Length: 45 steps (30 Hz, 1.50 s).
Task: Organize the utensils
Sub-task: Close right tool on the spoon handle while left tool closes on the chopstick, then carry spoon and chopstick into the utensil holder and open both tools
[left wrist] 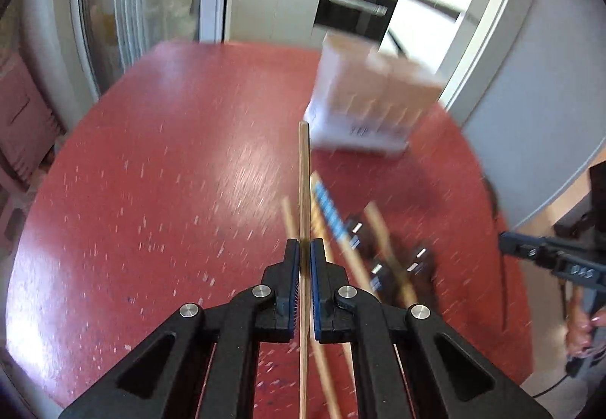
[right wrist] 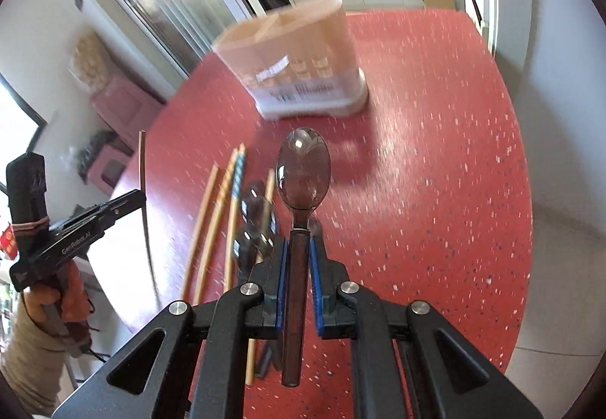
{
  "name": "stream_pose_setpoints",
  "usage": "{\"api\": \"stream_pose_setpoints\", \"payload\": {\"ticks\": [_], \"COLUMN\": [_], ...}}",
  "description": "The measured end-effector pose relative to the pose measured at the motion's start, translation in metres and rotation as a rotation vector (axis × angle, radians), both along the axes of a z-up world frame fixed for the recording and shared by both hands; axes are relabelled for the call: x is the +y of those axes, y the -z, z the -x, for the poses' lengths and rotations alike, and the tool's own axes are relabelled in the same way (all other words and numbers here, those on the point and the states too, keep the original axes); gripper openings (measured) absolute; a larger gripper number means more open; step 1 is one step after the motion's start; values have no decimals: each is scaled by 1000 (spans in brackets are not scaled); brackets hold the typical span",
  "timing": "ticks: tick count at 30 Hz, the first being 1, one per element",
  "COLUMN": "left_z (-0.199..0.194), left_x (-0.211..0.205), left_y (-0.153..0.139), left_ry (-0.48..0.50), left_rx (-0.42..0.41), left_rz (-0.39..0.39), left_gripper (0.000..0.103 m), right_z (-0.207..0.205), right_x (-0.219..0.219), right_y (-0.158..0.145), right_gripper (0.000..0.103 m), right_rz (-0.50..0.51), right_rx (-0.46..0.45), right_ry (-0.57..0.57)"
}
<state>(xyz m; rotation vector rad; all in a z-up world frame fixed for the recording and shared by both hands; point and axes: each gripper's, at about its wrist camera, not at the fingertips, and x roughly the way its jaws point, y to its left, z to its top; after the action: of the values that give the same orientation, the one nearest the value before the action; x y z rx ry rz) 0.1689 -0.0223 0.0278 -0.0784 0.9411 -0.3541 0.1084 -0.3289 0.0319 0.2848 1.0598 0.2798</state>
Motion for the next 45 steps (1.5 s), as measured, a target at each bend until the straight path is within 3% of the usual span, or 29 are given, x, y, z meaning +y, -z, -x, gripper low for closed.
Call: {"api": "stream_pose_setpoints", "payload": {"ticks": [9, 18, 31, 37, 45], "left_z": [0, 1, -70, -117, -168], "left_x": [-2, -1, -21, -32, -52], "left_y": [-50, -93, -180, -185, -133], "left_ry": [13, 39, 21, -7, -16], "left_rx": [-112, -197, -344, -365, -303], "left_rz": [93, 120, 149, 150, 145], "left_gripper": [35, 35, 35, 35, 35], "right_z": [-12, -23, -91, -144, -198], "right_x": [4, 9, 7, 5, 30], "right_y": [-48, -76, -116, -124, -96], "right_gripper": [12, 12, 12, 12, 12], "right_rz": [-21, -31, -13, 7, 153], "right_rx": [-102, -172, -253, -330, -492], "right_ry": [8, 5, 18, 52, 64]}}
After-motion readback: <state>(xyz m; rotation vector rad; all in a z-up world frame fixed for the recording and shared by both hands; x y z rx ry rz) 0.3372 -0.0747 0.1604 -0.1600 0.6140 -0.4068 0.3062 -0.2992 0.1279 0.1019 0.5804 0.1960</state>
